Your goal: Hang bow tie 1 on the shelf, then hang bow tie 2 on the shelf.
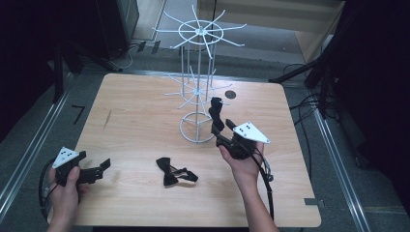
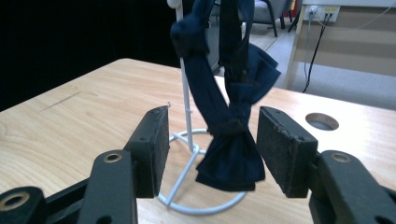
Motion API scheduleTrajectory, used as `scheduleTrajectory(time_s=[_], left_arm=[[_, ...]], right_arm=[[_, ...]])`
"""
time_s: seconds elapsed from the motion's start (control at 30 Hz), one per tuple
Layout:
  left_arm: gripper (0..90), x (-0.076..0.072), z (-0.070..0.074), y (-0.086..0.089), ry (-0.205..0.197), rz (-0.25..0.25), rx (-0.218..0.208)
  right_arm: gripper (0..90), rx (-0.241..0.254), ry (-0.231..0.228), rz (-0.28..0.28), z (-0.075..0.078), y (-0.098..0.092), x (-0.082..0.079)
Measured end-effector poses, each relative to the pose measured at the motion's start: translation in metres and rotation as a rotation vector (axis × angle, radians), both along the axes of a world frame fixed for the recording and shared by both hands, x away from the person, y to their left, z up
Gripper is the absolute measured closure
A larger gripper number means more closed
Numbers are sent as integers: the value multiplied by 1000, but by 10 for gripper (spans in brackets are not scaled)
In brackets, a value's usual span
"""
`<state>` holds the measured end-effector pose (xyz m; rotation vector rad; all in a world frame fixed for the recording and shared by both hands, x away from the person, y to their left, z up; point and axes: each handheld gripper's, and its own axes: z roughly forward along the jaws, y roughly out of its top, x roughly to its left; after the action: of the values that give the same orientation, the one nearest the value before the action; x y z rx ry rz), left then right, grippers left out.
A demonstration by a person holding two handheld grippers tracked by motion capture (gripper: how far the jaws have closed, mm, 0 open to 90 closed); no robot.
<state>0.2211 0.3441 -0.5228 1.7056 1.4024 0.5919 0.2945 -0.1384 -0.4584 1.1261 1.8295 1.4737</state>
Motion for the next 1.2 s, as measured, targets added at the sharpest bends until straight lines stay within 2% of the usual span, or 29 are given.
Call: scheduleTrajectory(time_s=[0.07, 0.5, 0.97, 1.2], left_arm=[[0, 0, 0, 0, 0, 1, 1], [0, 0, 0, 0, 1, 1, 2], [0, 3, 0, 0, 4, -7, 10], [0, 4, 0, 0, 9, -14, 7]], right_arm=[[452, 2, 5, 1, -2, 0, -1], [452, -23, 80, 47, -36, 9, -19], [464, -38, 137, 110, -53, 29, -31], [483, -64, 168, 166, -62, 47, -37]])
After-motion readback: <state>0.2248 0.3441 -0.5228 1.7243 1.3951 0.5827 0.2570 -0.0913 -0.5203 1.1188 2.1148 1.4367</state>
